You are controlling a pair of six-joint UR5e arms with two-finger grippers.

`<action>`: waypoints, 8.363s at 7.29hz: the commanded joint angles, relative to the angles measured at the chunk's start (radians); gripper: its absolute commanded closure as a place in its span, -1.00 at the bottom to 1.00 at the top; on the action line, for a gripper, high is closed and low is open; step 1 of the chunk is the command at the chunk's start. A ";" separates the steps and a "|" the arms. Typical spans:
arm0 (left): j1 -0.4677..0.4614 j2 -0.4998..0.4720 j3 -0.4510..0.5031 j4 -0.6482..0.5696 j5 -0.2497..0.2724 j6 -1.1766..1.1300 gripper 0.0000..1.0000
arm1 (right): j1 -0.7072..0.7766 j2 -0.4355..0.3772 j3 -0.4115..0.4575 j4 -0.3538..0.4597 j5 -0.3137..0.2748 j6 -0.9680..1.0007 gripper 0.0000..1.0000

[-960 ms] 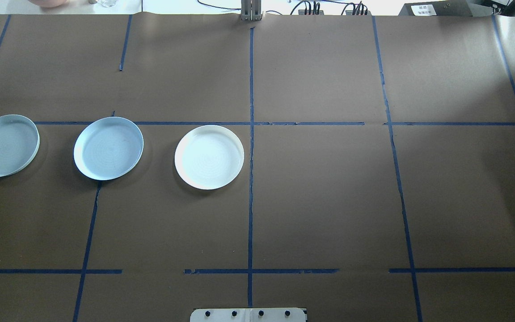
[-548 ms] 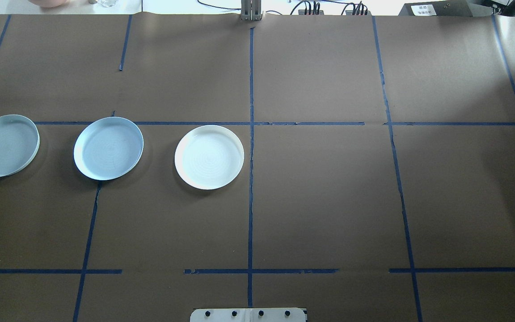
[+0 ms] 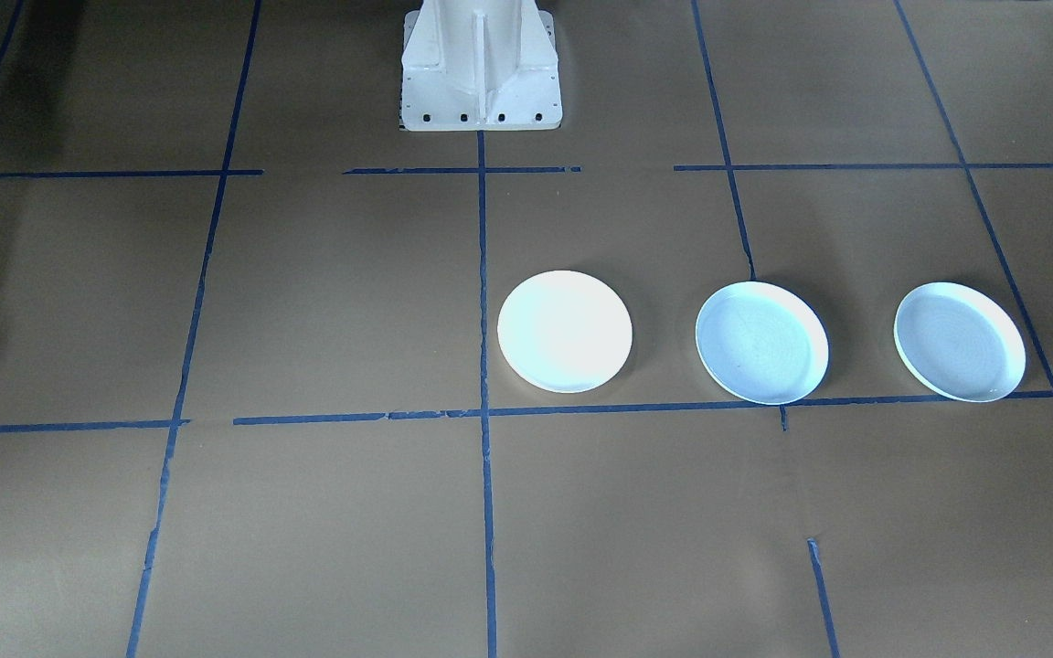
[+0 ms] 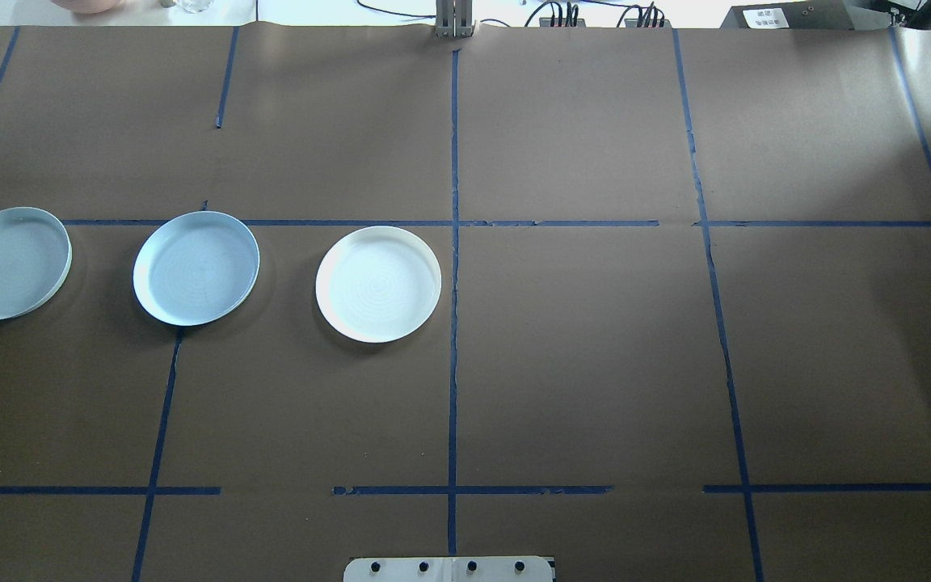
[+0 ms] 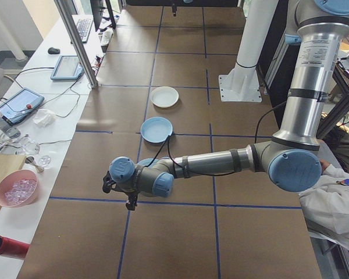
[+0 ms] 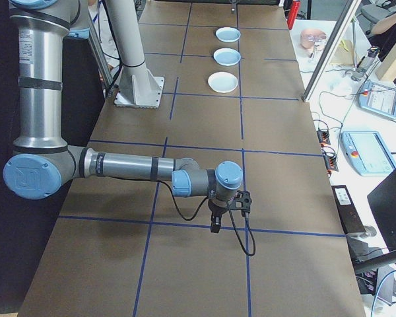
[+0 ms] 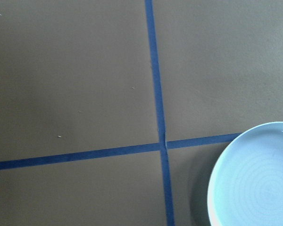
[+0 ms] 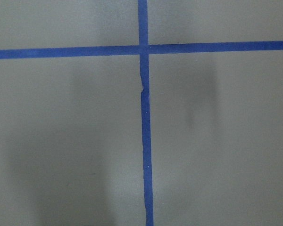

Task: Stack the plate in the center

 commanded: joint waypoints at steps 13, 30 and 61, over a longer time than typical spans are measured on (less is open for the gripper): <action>0.137 -0.057 0.169 -0.145 -0.054 -0.154 1.00 | 0.000 0.000 0.000 0.000 0.000 0.000 -1.00; 0.355 -0.189 -0.030 -0.148 -0.182 -0.439 1.00 | 0.000 0.000 0.000 0.000 0.000 0.000 -1.00; 0.328 -0.120 -0.156 -0.165 -0.136 -0.588 1.00 | 0.000 0.000 0.000 0.000 0.000 0.000 -1.00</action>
